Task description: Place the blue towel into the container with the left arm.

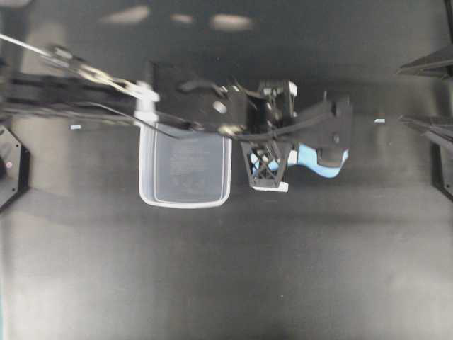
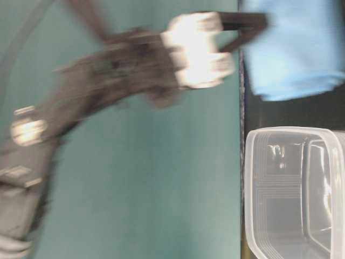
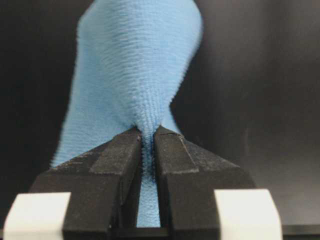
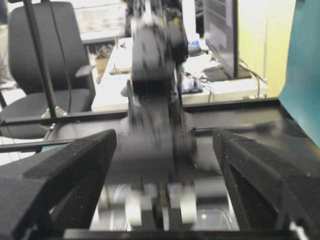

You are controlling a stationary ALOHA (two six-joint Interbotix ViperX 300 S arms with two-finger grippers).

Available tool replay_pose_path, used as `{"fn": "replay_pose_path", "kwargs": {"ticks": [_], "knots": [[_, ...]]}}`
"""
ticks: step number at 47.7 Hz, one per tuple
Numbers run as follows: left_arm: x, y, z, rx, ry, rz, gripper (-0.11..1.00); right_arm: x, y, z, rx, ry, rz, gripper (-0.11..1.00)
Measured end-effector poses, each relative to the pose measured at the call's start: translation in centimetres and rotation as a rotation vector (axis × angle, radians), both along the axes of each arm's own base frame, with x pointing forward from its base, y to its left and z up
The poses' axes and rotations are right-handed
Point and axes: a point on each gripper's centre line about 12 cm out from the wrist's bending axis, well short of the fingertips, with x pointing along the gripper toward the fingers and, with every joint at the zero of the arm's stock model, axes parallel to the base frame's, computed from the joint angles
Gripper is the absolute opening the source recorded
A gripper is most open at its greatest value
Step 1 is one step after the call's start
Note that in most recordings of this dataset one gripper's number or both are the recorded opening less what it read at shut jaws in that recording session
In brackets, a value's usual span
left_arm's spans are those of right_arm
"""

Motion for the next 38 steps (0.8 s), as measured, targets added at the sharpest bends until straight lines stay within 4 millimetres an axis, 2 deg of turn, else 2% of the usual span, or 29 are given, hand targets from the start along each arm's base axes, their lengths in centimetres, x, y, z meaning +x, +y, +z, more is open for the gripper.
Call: {"fn": "replay_pose_path", "kwargs": {"ticks": [5, 8, 16, 20, 27, 38], "knots": [[-1.9, -0.1, 4.7, 0.001, -0.071, -0.001, 0.05, 0.0, 0.0, 0.0, -0.002, -0.001, 0.000, 0.76], [-3.5, -0.1, 6.9, 0.000, -0.086, 0.001, 0.05, 0.0, 0.0, 0.0, -0.002, 0.000, 0.000, 0.76], [-8.1, -0.2, 9.2, -0.002, -0.042, 0.004, 0.05, 0.0, 0.0, 0.0, 0.000, -0.002, 0.000, 0.76], [-10.1, -0.1, 9.2, 0.000, -0.020, 0.006, 0.05, 0.0, 0.0, -0.1, -0.002, 0.000, 0.000, 0.76], [-12.9, 0.4, 8.1, -0.004, 0.016, 0.023, 0.05, 0.0, 0.0, 0.0, -0.002, -0.001, 0.002, 0.76], [-14.5, 1.0, 6.7, -0.005, 0.046, 0.040, 0.05, 0.0, 0.1, 0.1, 0.000, -0.009, 0.004, 0.76]]}}
